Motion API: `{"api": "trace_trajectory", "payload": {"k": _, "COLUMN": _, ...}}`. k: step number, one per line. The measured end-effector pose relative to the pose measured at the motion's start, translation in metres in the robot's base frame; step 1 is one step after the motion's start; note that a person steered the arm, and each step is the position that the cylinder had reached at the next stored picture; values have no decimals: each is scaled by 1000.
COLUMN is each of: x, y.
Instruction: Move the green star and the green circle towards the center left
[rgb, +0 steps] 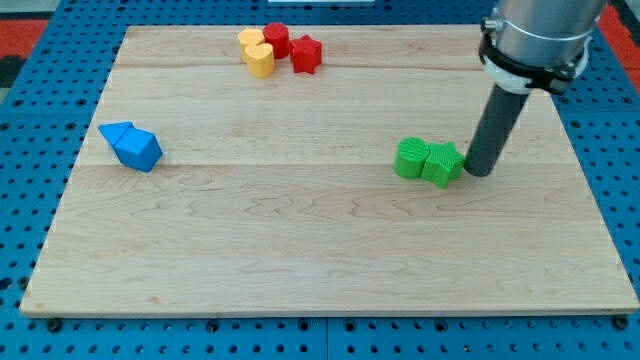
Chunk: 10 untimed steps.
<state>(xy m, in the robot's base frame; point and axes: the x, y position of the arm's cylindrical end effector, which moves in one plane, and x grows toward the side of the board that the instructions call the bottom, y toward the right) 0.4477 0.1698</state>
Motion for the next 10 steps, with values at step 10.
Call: {"api": "trace_trajectory", "payload": {"k": 10, "x": -31, "y": -117}}
